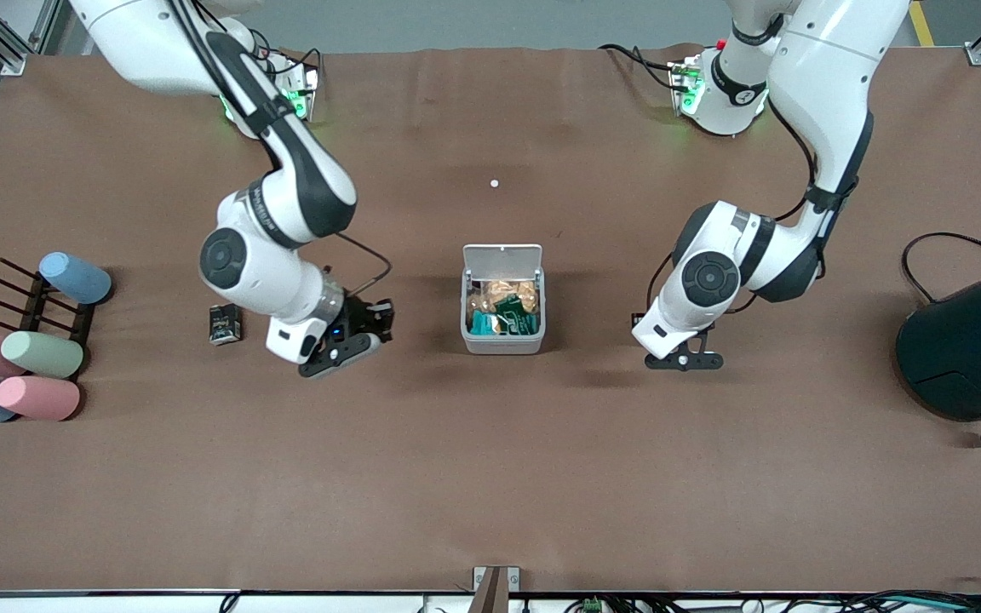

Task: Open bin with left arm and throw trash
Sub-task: 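Carry the white rubber band over the bin and release it with the right gripper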

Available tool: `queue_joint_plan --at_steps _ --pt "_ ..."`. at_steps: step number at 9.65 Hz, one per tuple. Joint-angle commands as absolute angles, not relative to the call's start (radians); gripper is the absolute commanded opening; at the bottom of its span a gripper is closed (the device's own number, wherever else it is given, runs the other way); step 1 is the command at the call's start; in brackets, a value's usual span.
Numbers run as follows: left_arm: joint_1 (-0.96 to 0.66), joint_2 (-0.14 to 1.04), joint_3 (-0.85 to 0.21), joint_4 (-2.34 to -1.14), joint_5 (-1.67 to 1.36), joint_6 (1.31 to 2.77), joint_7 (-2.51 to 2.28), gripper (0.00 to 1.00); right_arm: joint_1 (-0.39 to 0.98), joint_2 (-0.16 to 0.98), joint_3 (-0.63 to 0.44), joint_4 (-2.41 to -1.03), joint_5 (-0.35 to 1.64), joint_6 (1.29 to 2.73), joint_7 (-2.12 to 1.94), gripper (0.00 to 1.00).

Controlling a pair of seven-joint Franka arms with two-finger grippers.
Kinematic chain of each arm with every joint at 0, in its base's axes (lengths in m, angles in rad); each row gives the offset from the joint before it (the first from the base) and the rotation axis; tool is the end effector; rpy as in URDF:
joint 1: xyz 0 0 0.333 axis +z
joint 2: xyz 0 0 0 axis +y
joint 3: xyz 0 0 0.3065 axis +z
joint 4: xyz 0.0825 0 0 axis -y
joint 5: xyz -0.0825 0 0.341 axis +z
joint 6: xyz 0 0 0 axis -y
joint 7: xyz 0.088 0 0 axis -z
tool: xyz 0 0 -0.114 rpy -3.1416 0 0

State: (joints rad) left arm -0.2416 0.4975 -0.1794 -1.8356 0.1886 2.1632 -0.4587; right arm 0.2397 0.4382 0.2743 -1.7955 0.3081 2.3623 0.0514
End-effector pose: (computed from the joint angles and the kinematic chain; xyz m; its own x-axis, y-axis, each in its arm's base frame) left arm 0.5453 -0.2275 0.2640 0.9910 -0.0581 -0.1204 -0.0724 -0.9904 -0.1178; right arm 0.5510 0.2986 0.3392 0.9754 0.2083 0.0722 0.2203 -0.9090 -0.3538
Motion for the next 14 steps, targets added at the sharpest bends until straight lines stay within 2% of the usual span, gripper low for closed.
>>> queue_joint_plan --at_steps 1,4,6,7,8,9,12,14 --pt "-0.249 0.503 -0.184 -1.728 0.19 2.042 -0.417 0.02 0.302 0.431 0.318 -1.769 0.318 2.405 0.3 0.0" --pt "-0.252 0.509 -0.184 -1.707 0.192 2.019 -0.396 0.02 0.4 0.434 0.316 -1.767 0.314 2.581 0.521 0.01" --pt "-0.253 0.511 -0.187 -1.698 0.186 2.019 -0.399 0.02 0.41 0.437 0.314 -1.767 0.313 2.594 0.537 0.04" --pt "-0.262 0.512 -0.187 -1.692 0.183 2.019 -0.4 0.02 0.41 0.437 0.314 -1.767 0.314 2.595 0.537 0.18" --pt "-0.264 0.512 -0.187 -1.69 0.183 2.019 -0.408 0.02 0.41 0.437 0.316 -1.767 0.318 2.594 0.546 0.62" --pt "-0.264 0.512 -0.187 -1.69 0.183 2.019 -0.408 0.02 0.41 0.437 0.316 -1.766 0.316 2.597 0.601 1.0" --pt "-0.282 0.511 -0.189 -1.672 0.178 2.01 -0.417 0.03 0.39 0.436 0.308 -1.779 0.305 2.577 0.595 1.0" --pt "-0.327 0.511 -0.19 -1.587 0.093 1.924 -0.463 0.03 0.361 0.408 0.261 -1.83 0.188 2.484 0.568 1.0"
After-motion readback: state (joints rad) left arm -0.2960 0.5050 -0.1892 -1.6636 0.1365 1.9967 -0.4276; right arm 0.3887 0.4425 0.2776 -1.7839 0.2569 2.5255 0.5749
